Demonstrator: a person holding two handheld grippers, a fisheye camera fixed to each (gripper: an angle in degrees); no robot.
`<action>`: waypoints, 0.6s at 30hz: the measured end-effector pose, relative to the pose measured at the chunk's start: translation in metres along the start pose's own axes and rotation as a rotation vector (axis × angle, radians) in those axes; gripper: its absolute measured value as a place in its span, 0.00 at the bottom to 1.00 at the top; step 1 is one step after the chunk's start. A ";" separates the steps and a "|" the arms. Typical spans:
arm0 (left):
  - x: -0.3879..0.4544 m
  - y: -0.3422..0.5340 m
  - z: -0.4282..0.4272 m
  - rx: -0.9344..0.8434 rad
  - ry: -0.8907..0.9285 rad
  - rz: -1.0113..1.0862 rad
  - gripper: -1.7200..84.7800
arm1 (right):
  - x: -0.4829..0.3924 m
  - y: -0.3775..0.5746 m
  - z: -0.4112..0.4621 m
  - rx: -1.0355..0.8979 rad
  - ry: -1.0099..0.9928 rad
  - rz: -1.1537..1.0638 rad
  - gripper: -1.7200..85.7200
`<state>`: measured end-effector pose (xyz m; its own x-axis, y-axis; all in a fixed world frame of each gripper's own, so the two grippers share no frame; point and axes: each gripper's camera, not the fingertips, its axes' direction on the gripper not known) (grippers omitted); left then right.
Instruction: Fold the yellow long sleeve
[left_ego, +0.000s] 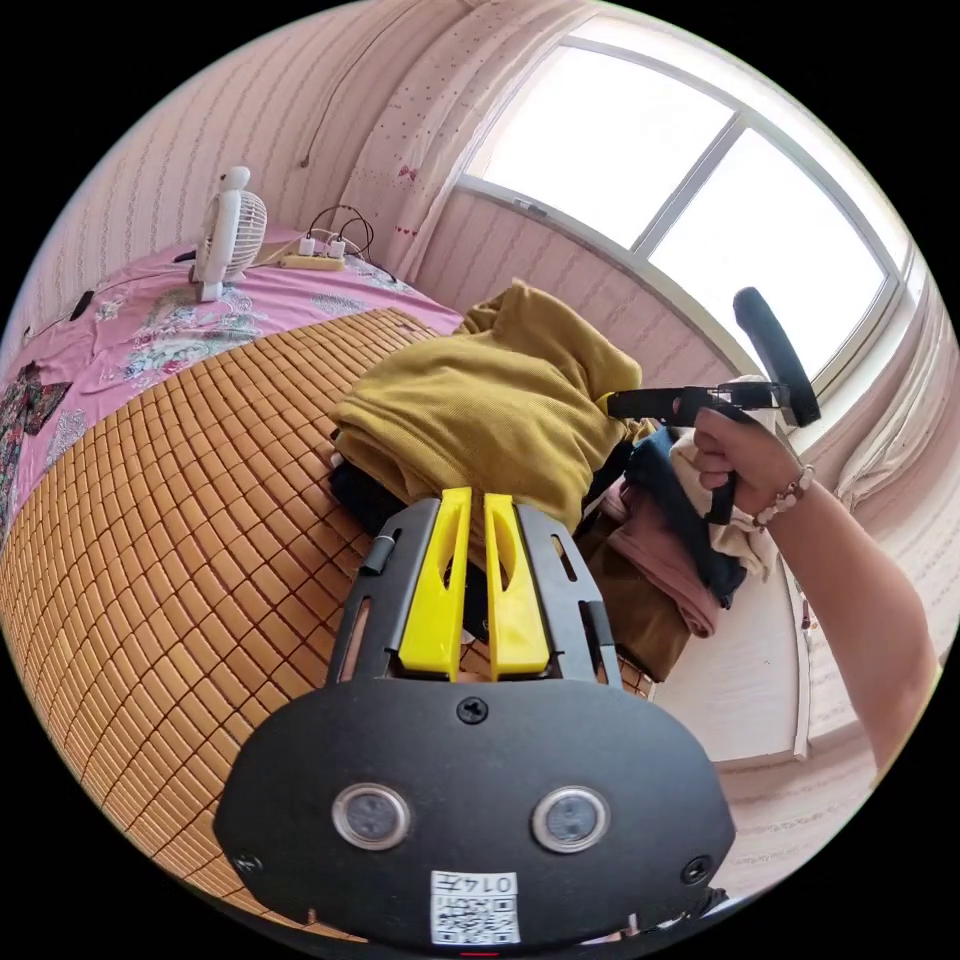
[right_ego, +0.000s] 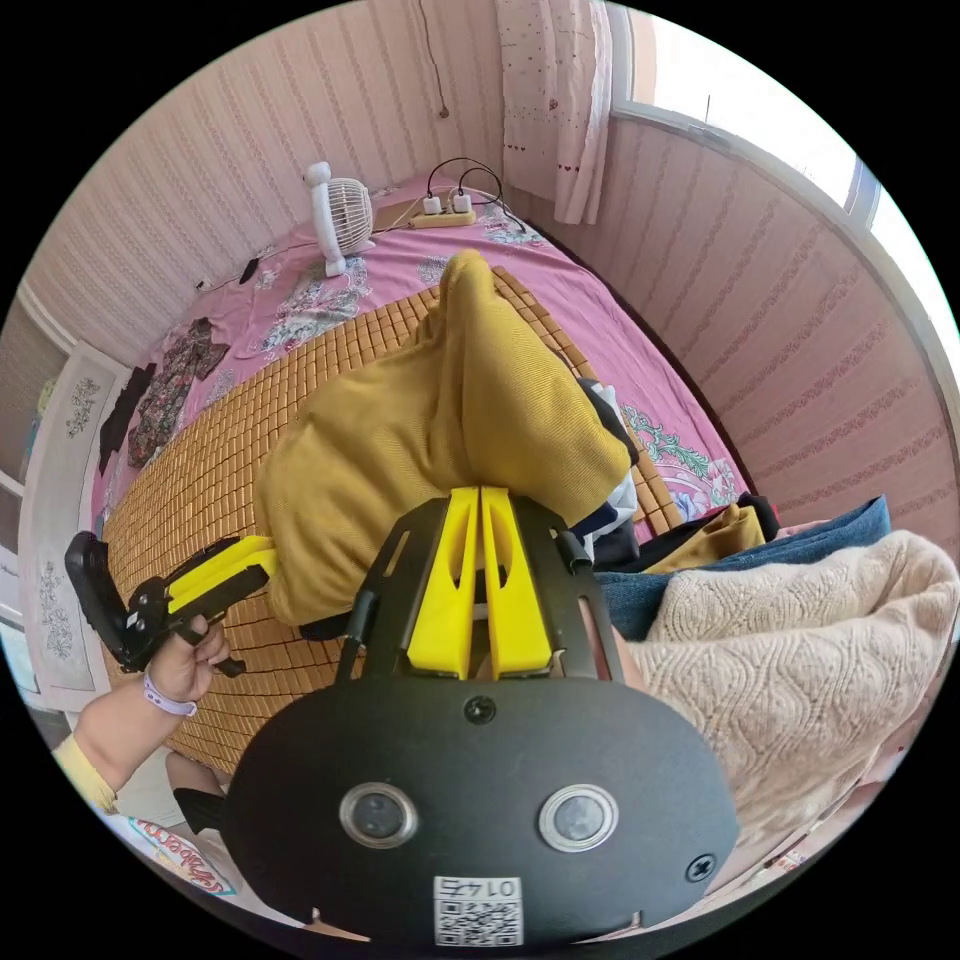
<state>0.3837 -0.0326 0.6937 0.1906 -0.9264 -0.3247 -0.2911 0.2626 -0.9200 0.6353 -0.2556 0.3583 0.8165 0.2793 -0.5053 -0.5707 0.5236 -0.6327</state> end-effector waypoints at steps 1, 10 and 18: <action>-0.003 -0.002 0.012 -0.036 0.015 0.003 0.04 | -0.003 0.002 0.001 0.012 0.013 -0.015 0.04; -0.036 0.053 -0.095 -0.065 0.011 0.121 0.01 | -0.054 0.090 -0.023 0.090 -0.056 -0.142 0.07; -0.096 0.334 -0.314 -0.004 -0.179 -0.428 0.01 | -0.169 0.361 0.009 -0.111 -0.251 -0.425 0.08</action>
<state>-0.0258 0.0591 0.4867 0.4532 -0.8900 0.0506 -0.1549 -0.1345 -0.9787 0.2918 -0.1063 0.2211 0.9667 0.2527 -0.0415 -0.1783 0.5479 -0.8173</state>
